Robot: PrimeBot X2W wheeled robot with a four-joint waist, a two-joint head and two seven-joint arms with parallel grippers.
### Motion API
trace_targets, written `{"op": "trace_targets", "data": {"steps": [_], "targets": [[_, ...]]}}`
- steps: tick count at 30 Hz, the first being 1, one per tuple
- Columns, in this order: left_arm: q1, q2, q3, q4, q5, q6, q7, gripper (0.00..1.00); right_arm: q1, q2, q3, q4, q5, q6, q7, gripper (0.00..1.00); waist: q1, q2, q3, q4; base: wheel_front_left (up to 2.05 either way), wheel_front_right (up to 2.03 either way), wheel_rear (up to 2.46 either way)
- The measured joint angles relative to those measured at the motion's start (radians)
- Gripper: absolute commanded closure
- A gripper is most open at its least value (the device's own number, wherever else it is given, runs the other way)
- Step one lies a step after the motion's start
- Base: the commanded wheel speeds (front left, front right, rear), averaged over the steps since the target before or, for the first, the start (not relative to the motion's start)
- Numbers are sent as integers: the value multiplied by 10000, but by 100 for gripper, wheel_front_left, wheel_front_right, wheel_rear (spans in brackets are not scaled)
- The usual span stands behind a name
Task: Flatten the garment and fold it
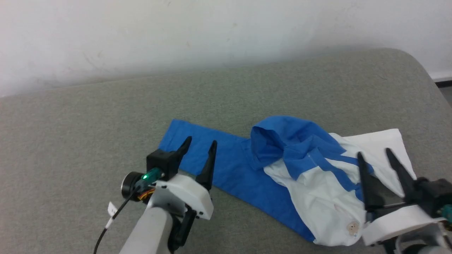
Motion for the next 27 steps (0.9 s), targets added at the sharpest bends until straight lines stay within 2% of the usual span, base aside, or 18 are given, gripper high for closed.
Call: {"op": "trace_targets", "data": {"steps": [6, 15, 16, 17, 18, 21, 24, 27], "targets": [[-1285, -48, -915, 1407, -125, -291, 788, 0, 63, -140, 1384, -514, -29, 2, 144, 0, 0, 0, 137, -447, 0, 0, 0], [-3193, -77, -2698, 3536, -1174, -648, 2472, 0, 28, -267, 2042, -543, 128, 2, 213, 0, 1, 0, 624, -759, 0, 0, 0], [-3317, -81, -2890, 3705, -1342, -656, 2633, 33, 26, -263, 2059, -502, 163, 2, 213, 0, 1, 0, 673, -785, 0, 0, 0], [-3437, -84, -3076, 3883, -1534, -660, 2824, 59, 24, -261, 2056, -458, 167, 2, 209, 0, 1, 0, 717, -810, 0, 0, 0], [-3529, -81, -3233, 4017, -1672, -706, 2928, 100, 18, -249, 2031, -416, 176, 2, 169, 0, 1, 0, 752, -833, 0, 0, 0], [-3848, -88, -3436, 4180, -1758, -704, 2569, 100, -27, -215, 1885, -311, 217, 2, 130, 0, 1, 0, 809, -885, 0, 0, 0], [-4324, -59, -3317, 4161, -1615, -437, 1601, 100, -37, -163, 1666, -234, 221, 2, 77, 0, 1, 0, 776, -843, 0, 0, 0], [-4725, 326, -3018, 3766, -1279, 46, 510, 100, -35, -100, 1473, -194, 219, 2, 75, 0, 1, 0, 693, -754, 0, 0, 0]]}}
